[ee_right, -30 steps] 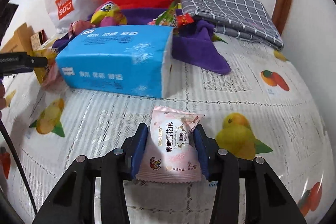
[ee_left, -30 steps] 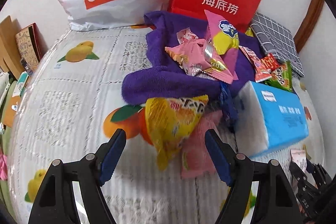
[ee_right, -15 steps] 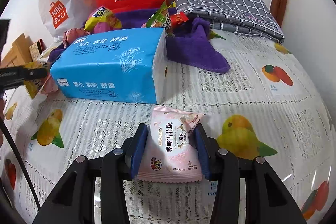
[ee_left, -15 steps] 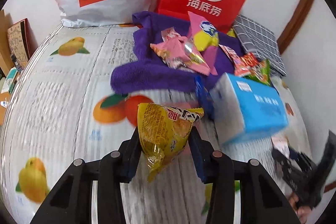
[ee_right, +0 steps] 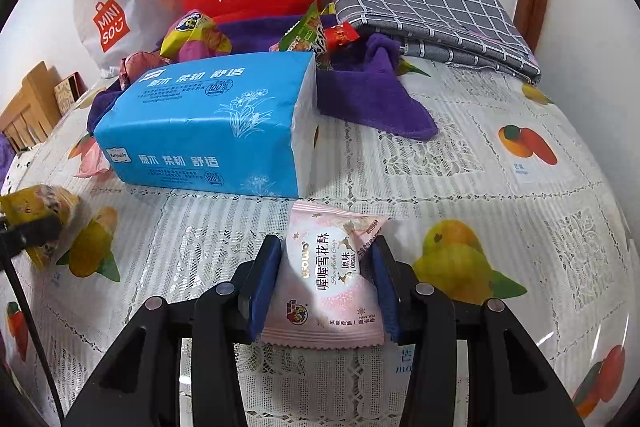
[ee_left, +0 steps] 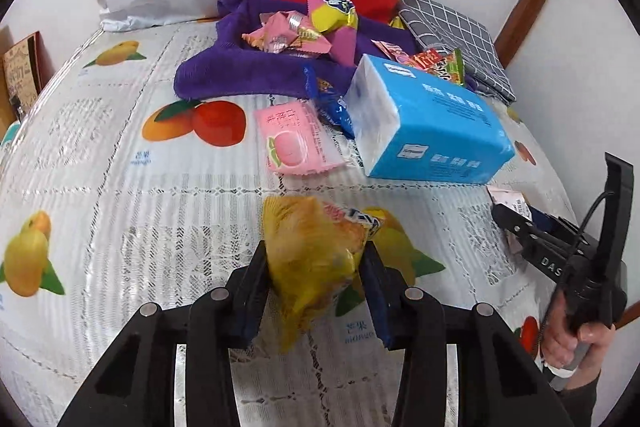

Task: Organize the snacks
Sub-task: 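Carry the pastry packet and yellow chip bag over the purple towel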

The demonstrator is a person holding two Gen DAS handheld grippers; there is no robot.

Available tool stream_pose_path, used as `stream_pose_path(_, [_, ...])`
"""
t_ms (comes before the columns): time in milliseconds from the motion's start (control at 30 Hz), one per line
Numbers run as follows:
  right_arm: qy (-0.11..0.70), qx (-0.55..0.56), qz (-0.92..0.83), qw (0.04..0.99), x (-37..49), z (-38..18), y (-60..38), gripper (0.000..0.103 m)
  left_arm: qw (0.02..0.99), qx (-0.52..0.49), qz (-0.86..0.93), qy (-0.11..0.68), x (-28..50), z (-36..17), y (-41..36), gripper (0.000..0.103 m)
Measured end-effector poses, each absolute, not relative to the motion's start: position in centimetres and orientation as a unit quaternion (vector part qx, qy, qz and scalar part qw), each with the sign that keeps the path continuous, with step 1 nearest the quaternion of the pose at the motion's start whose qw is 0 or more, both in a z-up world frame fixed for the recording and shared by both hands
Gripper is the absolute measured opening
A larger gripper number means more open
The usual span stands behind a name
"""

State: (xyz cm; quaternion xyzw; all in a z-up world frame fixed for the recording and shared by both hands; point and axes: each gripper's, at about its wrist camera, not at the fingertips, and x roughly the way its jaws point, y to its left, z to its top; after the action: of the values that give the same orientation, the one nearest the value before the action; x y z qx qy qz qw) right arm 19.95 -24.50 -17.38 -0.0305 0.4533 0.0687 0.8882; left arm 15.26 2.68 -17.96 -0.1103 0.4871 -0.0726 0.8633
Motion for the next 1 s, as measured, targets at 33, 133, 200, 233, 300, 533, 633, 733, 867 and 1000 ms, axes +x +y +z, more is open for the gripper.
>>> stream_pose_path(33, [0.453,-0.031,0.069,0.888,19.9,-17.4,-24.5,0.046,0.867,-0.107,-0.070,0.481,15.2,-18.0,2.7,0.041])
stream_pose_path(133, [0.453,-0.030,0.069,0.888,19.9,-17.4,-24.5,0.046,0.877,-0.080,-0.062,0.470,14.9,-18.0,2.1,0.041])
stream_pose_path(200, [0.453,-0.031,0.069,0.888,19.9,-17.3,-24.5,0.046,0.886,-0.050,-0.058,0.457,14.7,-18.2,1.4,0.041])
stream_pose_path(233, [0.453,-0.030,0.069,0.888,19.9,-17.3,-24.5,0.046,0.889,-0.038,-0.056,0.453,14.6,-18.2,1.1,0.041])
stream_pose_path(300, [0.453,-0.028,0.071,0.888,19.9,-17.3,-24.6,0.046,0.889,-0.032,-0.055,0.454,14.7,-18.2,1.0,0.041])
stream_pose_path(533, [0.453,-0.025,0.075,0.888,20.0,-17.4,-24.6,0.048,0.887,-0.063,-0.071,0.451,14.6,-18.3,1.6,0.045])
stream_pose_path(633, [0.453,-0.026,0.074,0.888,20.0,-17.4,-24.5,0.048,0.887,-0.045,-0.071,0.454,14.7,-18.4,0.9,0.050])
stream_pose_path(733, [0.453,-0.031,0.073,0.888,20.0,-17.4,-24.4,0.048,0.887,-0.024,-0.064,0.457,14.7,-18.4,0.2,0.051])
stream_pose_path(867, [0.453,-0.034,0.070,0.888,20.0,-17.4,-24.3,0.048,0.887,-0.035,-0.068,0.455,14.7,-18.3,0.7,0.051])
stream_pose_path(1000, [0.453,-0.034,0.070,0.888,20.0,-17.4,-24.3,0.048,0.888,-0.044,-0.064,0.453,14.6,-18.3,1.1,0.044])
